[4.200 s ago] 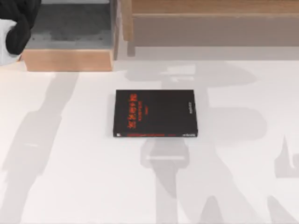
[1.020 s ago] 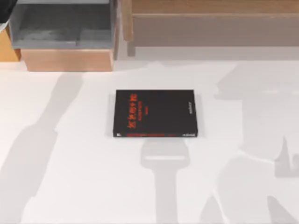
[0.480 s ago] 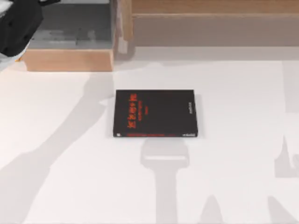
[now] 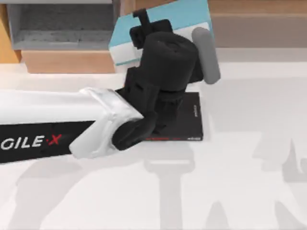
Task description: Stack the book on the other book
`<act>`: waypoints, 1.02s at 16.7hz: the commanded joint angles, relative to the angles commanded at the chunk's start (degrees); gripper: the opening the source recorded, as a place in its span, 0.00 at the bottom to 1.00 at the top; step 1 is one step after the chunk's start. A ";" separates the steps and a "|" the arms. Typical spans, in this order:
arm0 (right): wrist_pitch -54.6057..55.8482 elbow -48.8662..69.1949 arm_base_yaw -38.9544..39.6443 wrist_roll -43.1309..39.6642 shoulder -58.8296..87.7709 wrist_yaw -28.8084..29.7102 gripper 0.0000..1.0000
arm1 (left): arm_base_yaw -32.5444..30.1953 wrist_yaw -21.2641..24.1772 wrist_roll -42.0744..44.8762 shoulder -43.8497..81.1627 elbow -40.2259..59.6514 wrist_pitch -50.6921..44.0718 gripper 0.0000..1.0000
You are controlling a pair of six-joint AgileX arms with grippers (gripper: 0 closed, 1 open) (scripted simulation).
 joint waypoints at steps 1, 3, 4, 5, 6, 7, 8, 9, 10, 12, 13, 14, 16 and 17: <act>0.00 0.00 0.00 0.00 0.00 0.00 1.00 | -0.99 -0.01 0.15 2.88 -1.27 -1.57 0.00; 0.00 0.00 0.00 0.00 0.00 0.00 1.00 | -2.22 0.21 0.19 7.68 -3.38 -4.29 0.00; 0.00 0.00 0.00 0.00 0.00 0.00 1.00 | -2.50 0.38 0.15 9.33 -4.15 -5.30 0.00; 0.00 0.00 0.00 0.00 0.00 0.00 1.00 | -2.64 0.54 0.09 10.38 -4.65 -5.99 0.00; 0.00 0.00 0.00 0.00 0.00 0.00 1.00 | -2.69 0.62 0.05 10.83 -4.87 -6.29 0.00; 0.00 0.00 0.00 0.00 0.00 0.00 1.00 | -2.69 0.62 0.05 10.83 -4.87 -6.29 0.00; 0.00 0.00 0.00 0.00 0.00 0.00 1.00 | -2.69 0.62 0.05 10.83 -4.87 -6.29 0.00; 0.00 0.00 0.00 0.00 0.00 0.00 1.00 | -2.69 0.62 0.05 10.83 -4.87 -6.29 0.00; 0.00 0.00 0.00 0.00 0.00 0.00 1.00 | -2.40 0.61 0.10 10.71 -4.84 -6.22 0.00; 0.00 0.00 0.00 0.00 0.00 0.00 1.00 | -2.28 0.81 0.32 11.16 -4.60 -5.96 0.00; 0.00 0.00 0.00 0.00 0.00 0.00 1.00 | -2.18 0.98 0.48 11.50 -4.41 -5.77 0.00; 0.00 0.00 0.00 0.00 0.00 0.00 1.00 | -2.13 1.06 0.55 11.65 -4.33 -5.68 0.00; 0.00 0.00 0.00 0.00 0.00 0.00 1.00 | -2.13 1.06 0.55 11.65 -4.33 -5.68 0.00; 0.00 0.00 0.00 0.00 0.00 0.00 1.00 | -2.13 1.06 0.55 11.65 -4.33 -5.68 0.00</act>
